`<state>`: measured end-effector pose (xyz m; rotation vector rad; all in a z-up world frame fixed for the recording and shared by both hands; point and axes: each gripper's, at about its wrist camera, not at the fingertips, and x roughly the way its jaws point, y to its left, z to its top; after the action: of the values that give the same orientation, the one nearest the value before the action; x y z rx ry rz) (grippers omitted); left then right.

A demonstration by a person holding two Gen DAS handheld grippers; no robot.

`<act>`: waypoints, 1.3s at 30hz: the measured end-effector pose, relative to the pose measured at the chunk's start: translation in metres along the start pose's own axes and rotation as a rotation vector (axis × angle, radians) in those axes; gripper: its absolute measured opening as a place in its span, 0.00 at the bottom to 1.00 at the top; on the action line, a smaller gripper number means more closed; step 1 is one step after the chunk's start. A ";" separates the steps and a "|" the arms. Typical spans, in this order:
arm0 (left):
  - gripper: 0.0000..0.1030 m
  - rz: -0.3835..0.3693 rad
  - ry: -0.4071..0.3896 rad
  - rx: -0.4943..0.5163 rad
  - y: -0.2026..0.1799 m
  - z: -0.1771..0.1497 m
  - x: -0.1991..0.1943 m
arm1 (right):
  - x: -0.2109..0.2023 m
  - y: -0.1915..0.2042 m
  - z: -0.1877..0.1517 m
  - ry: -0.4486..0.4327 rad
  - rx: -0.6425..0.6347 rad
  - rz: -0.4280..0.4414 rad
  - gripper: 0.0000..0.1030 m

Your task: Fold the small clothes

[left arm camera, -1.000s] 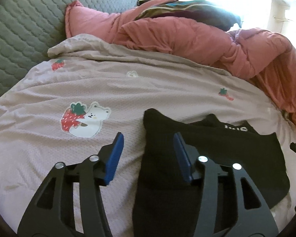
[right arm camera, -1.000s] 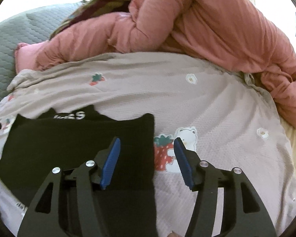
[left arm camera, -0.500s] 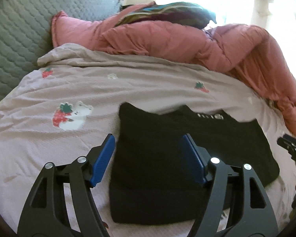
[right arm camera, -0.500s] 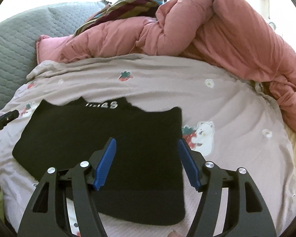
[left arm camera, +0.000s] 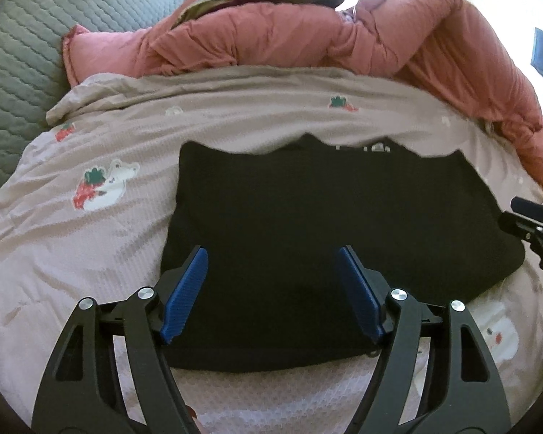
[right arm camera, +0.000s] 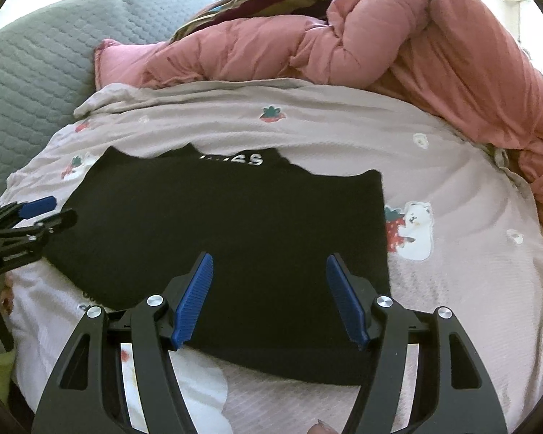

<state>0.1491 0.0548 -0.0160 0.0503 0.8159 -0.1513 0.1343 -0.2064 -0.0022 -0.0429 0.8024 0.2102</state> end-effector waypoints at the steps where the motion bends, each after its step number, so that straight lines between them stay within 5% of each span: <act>1: 0.64 0.005 0.019 0.006 -0.001 -0.003 0.004 | 0.001 0.001 -0.002 0.004 -0.005 -0.002 0.62; 13: 0.69 0.002 0.076 -0.006 0.005 -0.021 0.014 | 0.026 -0.014 -0.031 0.136 0.027 -0.044 0.62; 39: 0.69 0.024 0.064 0.001 0.004 -0.031 -0.001 | 0.004 -0.017 -0.040 0.118 0.079 -0.012 0.63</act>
<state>0.1265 0.0618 -0.0370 0.0657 0.8791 -0.1280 0.1123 -0.2270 -0.0337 0.0147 0.9273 0.1656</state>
